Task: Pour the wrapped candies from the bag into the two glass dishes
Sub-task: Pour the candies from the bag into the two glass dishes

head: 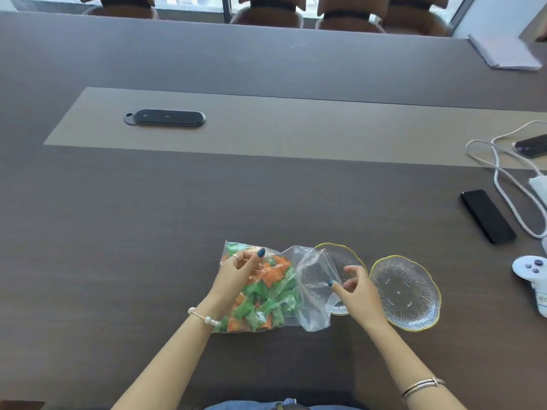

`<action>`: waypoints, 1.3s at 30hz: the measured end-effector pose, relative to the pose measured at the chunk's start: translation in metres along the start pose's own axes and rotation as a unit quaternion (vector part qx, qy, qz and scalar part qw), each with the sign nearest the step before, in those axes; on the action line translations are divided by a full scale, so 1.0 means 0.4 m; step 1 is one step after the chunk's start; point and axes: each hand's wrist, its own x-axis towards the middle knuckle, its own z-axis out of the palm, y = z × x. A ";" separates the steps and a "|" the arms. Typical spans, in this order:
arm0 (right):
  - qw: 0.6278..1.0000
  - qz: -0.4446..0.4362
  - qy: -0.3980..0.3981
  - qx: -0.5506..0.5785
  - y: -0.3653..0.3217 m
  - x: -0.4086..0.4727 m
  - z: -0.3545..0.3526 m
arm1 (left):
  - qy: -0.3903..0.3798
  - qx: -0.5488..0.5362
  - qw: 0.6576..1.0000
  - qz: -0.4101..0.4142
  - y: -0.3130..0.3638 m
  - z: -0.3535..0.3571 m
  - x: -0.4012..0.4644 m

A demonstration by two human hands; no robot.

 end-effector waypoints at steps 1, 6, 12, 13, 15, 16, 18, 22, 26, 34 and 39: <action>0.998 -0.032 0.045 0.003 -0.009 -0.008 0.005 | 0.045 0.065 0.997 0.010 -0.017 -0.022 0.008; 0.994 -0.097 0.019 0.042 -0.104 -0.069 0.052 | 0.142 0.309 0.937 -0.077 -0.132 -0.094 0.037; 0.995 -0.100 -0.008 -0.014 -0.145 -0.077 0.109 | 0.090 0.220 0.970 -0.056 -0.152 -0.077 0.052; 0.995 -0.104 0.000 -0.011 -0.142 -0.074 0.110 | 0.092 0.205 0.973 -0.055 -0.152 -0.077 0.055; 0.994 -0.111 0.010 -0.002 -0.137 -0.070 0.105 | 0.097 0.182 0.978 -0.040 -0.144 -0.078 0.053; 0.994 -0.112 0.013 0.007 -0.136 -0.069 0.099 | 0.098 0.165 0.981 -0.027 -0.138 -0.077 0.051; 0.994 -0.100 0.017 0.045 -0.135 -0.066 0.084 | 0.096 0.117 0.988 0.004 -0.115 -0.071 0.041; 0.983 -0.053 0.034 0.173 -0.126 -0.048 0.050 | 0.073 0.018 0.995 0.062 -0.039 -0.049 0.017; 0.967 -0.028 0.059 0.247 -0.111 -0.033 0.017 | 0.023 -0.045 0.992 0.113 0.047 -0.028 -0.004; 0.948 0.012 0.070 0.311 -0.087 -0.004 -0.030 | -0.037 -0.088 0.977 0.189 0.177 0.021 -0.049; 0.937 0.030 0.056 0.343 -0.082 0.011 -0.041 | -0.030 -0.097 0.977 0.188 0.204 0.024 -0.050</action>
